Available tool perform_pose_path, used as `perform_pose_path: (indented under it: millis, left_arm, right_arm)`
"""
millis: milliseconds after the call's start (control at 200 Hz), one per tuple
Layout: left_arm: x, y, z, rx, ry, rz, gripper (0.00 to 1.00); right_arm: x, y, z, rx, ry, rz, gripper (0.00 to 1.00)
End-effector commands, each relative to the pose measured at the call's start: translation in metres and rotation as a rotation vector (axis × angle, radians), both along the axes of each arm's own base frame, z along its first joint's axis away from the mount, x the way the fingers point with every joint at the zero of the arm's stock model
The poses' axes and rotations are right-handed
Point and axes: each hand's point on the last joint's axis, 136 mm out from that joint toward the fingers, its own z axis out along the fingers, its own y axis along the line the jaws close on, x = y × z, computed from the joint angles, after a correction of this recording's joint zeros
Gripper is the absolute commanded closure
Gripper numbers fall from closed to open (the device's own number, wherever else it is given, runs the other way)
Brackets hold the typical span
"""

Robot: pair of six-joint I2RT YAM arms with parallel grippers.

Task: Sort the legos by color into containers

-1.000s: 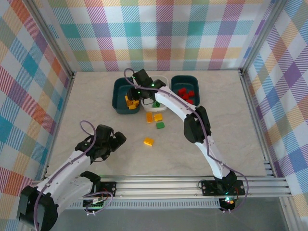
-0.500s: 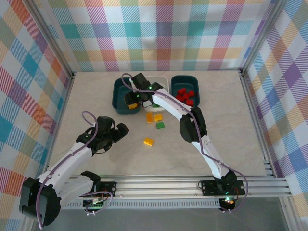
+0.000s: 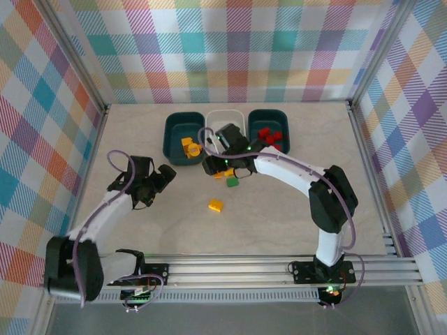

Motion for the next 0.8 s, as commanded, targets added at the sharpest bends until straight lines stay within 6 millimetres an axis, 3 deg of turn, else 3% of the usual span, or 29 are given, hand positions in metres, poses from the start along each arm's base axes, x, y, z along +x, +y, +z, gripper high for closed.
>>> perform_pose_path:
  millis: [0, 110, 310, 390, 545, 670, 750, 795]
  left_arm:
    - [0.018, -0.019, -0.013, -0.176, 0.033, -0.045, 0.0]
    - [0.028, -0.026, -0.022, -0.205, 0.062, -0.075, 0.0]
    - [0.028, -0.023, -0.015, -0.182, 0.027, -0.081, 0.0]
    - [0.025, -0.021, -0.009, -0.165, 0.012, -0.094, 0.0]
    - [0.021, -0.022, -0.004, -0.159, -0.001, -0.114, 0.0]
    - [0.019, -0.022, -0.006, -0.159, 0.002, -0.115, 0.0]
    - [0.019, -0.021, -0.006, -0.156, -0.001, -0.114, 0.0]
    - [0.018, -0.019, -0.006, -0.148, 0.001, -0.11, 0.0]
  right_arm:
    - [-0.054, 0.004, -0.043, -0.154, 0.02, 0.209, 0.29]
    - [-0.078, 0.007, -0.064, -0.193, 0.069, 0.269, 0.26]
    - [-0.102, 0.02, -0.102, -0.216, 0.186, 0.346, 0.24]
    - [-0.096, 0.013, -0.118, -0.293, 0.149, 0.313, 0.24]
    - [-0.09, 0.003, -0.13, -0.361, 0.125, 0.286, 0.28]
    - [-0.088, -0.003, -0.132, -0.395, 0.097, 0.26, 0.47]
    - [-0.082, -0.006, -0.125, -0.409, 0.052, 0.237, 0.64]
    - [-0.079, -0.006, -0.119, -0.403, 0.029, 0.222, 0.67]
